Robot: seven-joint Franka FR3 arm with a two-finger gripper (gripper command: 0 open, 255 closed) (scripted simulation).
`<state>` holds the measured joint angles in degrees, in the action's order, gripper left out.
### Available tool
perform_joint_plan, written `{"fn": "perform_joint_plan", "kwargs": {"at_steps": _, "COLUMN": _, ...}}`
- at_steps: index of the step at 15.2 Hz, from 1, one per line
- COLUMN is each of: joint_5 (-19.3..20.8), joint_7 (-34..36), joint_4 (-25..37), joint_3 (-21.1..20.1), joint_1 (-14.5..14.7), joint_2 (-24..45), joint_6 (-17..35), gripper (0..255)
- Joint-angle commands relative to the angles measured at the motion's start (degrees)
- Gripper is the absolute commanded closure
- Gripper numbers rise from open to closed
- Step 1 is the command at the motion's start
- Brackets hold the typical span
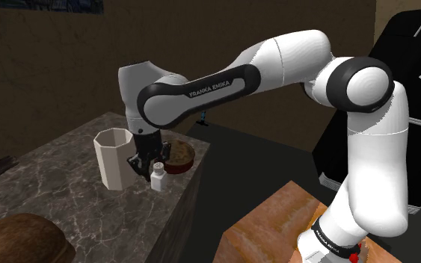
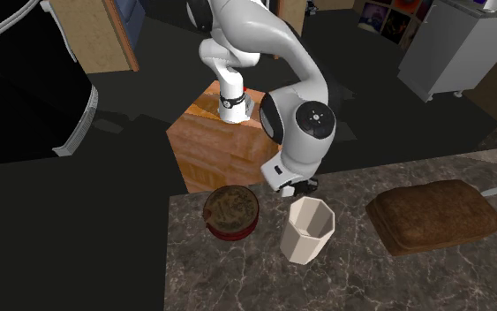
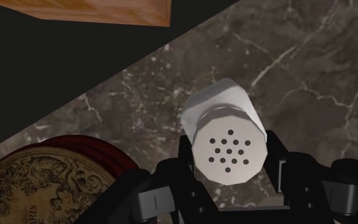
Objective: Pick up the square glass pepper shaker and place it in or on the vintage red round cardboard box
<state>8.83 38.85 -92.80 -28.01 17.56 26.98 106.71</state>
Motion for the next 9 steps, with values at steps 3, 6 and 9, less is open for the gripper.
{"fn": "perform_joint_plan", "kwargs": {"at_steps": 3, "joint_5": -0.52, "joint_7": -0.18, "joint_4": 1.69, "joint_3": -0.29, "joint_1": -0.06, "joint_2": -1.04, "joint_6": -2.64, "gripper": 255}}
{"fn": "perform_joint_plan", "kwargs": {"at_steps": 6, "joint_5": -0.86, "joint_7": -0.30, "joint_4": 3.10, "joint_3": -0.47, "joint_1": -0.08, "joint_2": -1.70, "joint_6": -4.64, "gripper": 255}}
{"fn": "perform_joint_plan", "kwargs": {"at_steps": 9, "joint_5": -1.15, "joint_7": -0.40, "joint_4": 4.66, "joint_3": -0.63, "joint_1": -0.06, "joint_2": -2.26, "joint_6": -6.69, "gripper": 255}}
